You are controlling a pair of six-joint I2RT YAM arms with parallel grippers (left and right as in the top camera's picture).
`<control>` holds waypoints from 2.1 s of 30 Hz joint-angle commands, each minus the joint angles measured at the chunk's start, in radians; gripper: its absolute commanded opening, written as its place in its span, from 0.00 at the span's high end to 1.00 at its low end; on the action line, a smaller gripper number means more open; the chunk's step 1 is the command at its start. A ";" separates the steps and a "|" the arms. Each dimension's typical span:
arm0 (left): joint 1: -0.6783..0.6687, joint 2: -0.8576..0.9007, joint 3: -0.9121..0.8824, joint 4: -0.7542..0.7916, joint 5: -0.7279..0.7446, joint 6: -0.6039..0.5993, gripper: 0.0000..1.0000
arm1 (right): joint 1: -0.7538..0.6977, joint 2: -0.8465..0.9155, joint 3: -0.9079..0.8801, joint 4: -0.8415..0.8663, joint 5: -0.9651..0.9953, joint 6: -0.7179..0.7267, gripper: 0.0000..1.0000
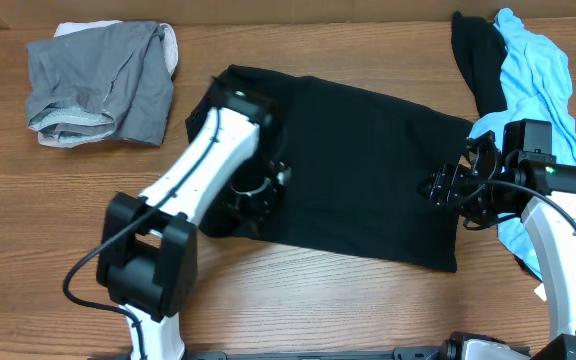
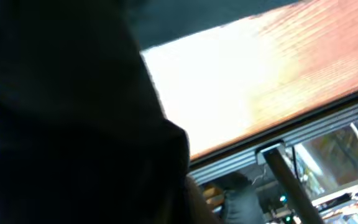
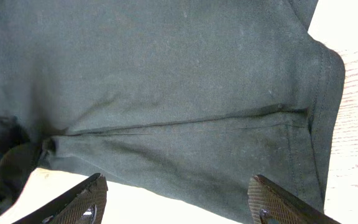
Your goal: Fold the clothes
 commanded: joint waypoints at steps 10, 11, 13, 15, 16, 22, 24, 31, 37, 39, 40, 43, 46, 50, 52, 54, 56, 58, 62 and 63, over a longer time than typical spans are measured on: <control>-0.069 -0.004 -0.163 -0.079 -0.008 0.035 0.49 | 0.004 0.003 -0.002 0.008 -0.002 -0.006 0.20; -0.068 -0.005 -0.162 -0.068 -0.014 0.035 0.49 | 0.004 0.003 -0.002 0.009 -0.002 -0.006 0.20; -0.064 -0.005 -0.155 -0.034 -0.025 0.031 0.50 | 0.004 0.003 -0.002 0.010 -0.002 -0.006 0.20; -0.053 -0.005 -0.138 0.021 -0.051 -0.001 0.50 | 0.004 0.003 -0.002 0.011 -0.002 -0.006 0.20; -0.045 -0.005 -0.126 0.050 -0.073 -0.030 0.49 | 0.004 0.003 -0.002 0.011 -0.002 -0.006 0.20; 0.008 -0.005 -0.097 0.166 -0.190 -0.133 0.46 | 0.004 0.003 -0.002 0.013 -0.002 -0.006 0.20; 0.029 -0.005 -0.097 0.196 -0.208 -0.134 0.45 | 0.004 0.003 -0.002 0.014 -0.002 -0.006 0.20; 0.101 -0.004 -0.101 0.280 -0.119 -0.003 0.35 | 0.004 0.003 -0.002 0.014 -0.002 -0.006 0.19; 0.077 -0.004 -0.129 0.288 -0.081 0.029 0.38 | 0.004 0.003 -0.002 0.013 -0.003 -0.005 0.19; 0.073 -0.004 -0.147 0.297 -0.081 0.028 0.41 | 0.004 0.003 -0.002 0.013 -0.003 -0.006 0.19; 0.072 -0.004 -0.156 0.299 -0.081 0.028 0.41 | 0.004 0.003 -0.002 0.013 -0.002 -0.006 0.19; 0.072 -0.004 -0.189 0.303 -0.081 0.028 0.49 | 0.004 0.003 -0.002 0.013 -0.002 -0.006 0.19; 0.073 -0.004 -0.206 0.304 -0.085 0.028 0.52 | 0.004 0.003 -0.002 0.013 -0.002 -0.006 0.19; 0.073 -0.004 -0.209 0.314 -0.085 0.027 0.62 | 0.004 0.003 -0.002 0.014 -0.002 -0.006 0.19; 0.073 -0.004 -0.209 0.315 -0.086 0.028 0.71 | 0.004 0.003 -0.002 0.014 -0.002 -0.006 0.19; 0.073 -0.004 -0.209 0.320 -0.085 0.027 0.79 | 0.004 0.003 -0.002 0.014 -0.002 -0.006 0.19; 0.073 -0.004 -0.209 0.324 -0.080 0.027 0.95 | 0.004 0.003 -0.002 0.014 -0.002 -0.006 0.19; 0.071 -0.004 -0.209 0.326 -0.069 0.024 0.96 | 0.004 0.003 -0.002 0.014 -0.002 -0.006 0.19; 0.069 -0.004 -0.209 0.320 -0.043 0.024 0.96 | 0.004 0.003 -0.002 0.015 -0.002 -0.006 0.19; 0.069 -0.004 -0.209 0.317 -0.046 0.024 0.96 | 0.004 0.003 -0.002 0.015 -0.002 -0.006 0.19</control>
